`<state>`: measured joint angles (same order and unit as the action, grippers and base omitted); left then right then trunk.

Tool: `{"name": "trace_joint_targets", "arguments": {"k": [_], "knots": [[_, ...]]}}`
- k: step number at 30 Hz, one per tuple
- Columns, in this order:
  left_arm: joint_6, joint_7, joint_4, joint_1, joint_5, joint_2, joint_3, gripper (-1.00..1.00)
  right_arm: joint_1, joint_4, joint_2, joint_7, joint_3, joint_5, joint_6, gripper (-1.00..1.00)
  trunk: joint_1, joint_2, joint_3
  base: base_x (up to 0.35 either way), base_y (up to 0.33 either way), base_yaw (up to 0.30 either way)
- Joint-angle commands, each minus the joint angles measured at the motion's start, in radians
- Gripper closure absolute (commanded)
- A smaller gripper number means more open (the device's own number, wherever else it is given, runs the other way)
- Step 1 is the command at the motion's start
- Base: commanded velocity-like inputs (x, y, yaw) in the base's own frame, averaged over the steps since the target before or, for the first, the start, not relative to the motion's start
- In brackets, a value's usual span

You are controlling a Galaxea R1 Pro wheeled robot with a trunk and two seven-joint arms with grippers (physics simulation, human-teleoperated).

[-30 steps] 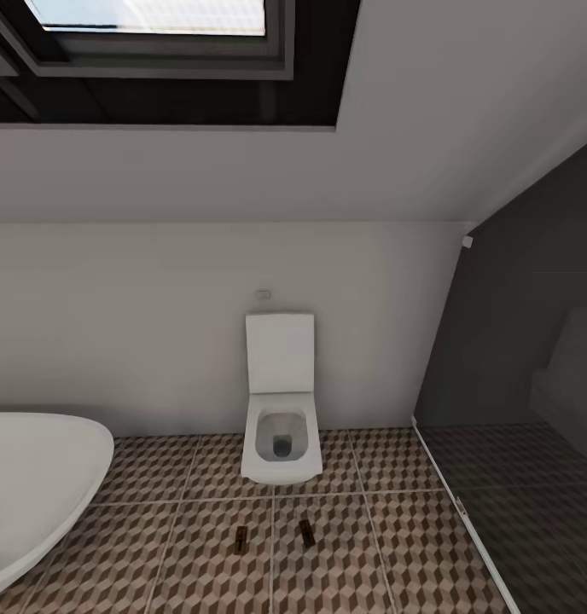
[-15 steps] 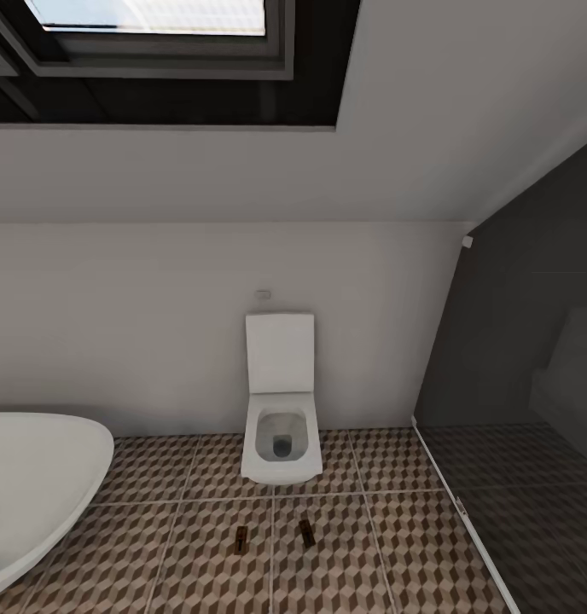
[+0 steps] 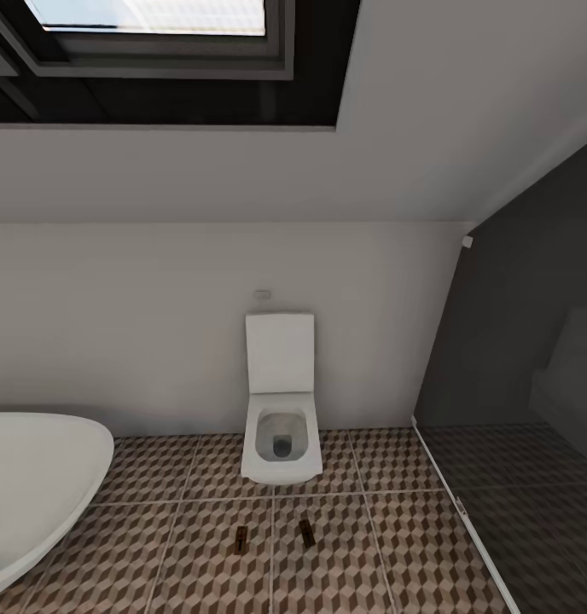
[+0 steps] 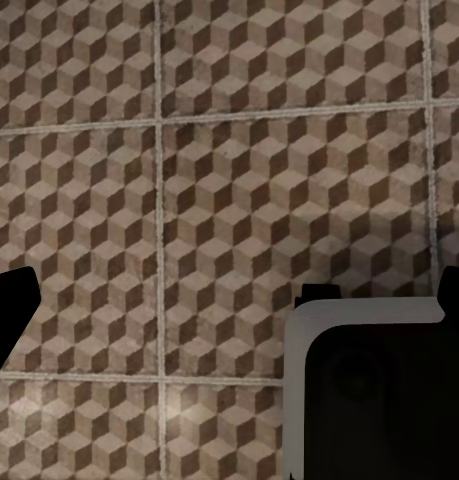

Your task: Take the four mousetraps from the cabinet in the bathroom and place them on the bathroom floor. Make sure all four end up on the same floor surface, and ensure that at least two of them are either under or directly next to the same bathroom sink.

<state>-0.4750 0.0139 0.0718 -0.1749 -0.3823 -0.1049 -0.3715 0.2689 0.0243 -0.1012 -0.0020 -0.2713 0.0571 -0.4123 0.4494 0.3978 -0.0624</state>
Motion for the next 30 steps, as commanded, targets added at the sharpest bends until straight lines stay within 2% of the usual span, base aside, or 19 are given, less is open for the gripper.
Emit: {"name": "trace_joint_targets", "arguments": {"k": [1,30], "knots": [[-0.005,0.001,0.003,-0.002,-0.004,0.001,-0.008,-1.0,0.001,-0.001,0.0,0.0,0.003,0.006,-0.003,-1.0,0.001,0.002,-0.002,0.0,0.0,0.0],[-0.006,0.001,0.003,-0.002,-0.004,0.001,-0.009,-1.0,0.001,-0.001,0.0,-0.001,0.003,0.006,-0.003,-1.0,0.001,0.002,-0.002,0.0,0.0,0.0]]}}
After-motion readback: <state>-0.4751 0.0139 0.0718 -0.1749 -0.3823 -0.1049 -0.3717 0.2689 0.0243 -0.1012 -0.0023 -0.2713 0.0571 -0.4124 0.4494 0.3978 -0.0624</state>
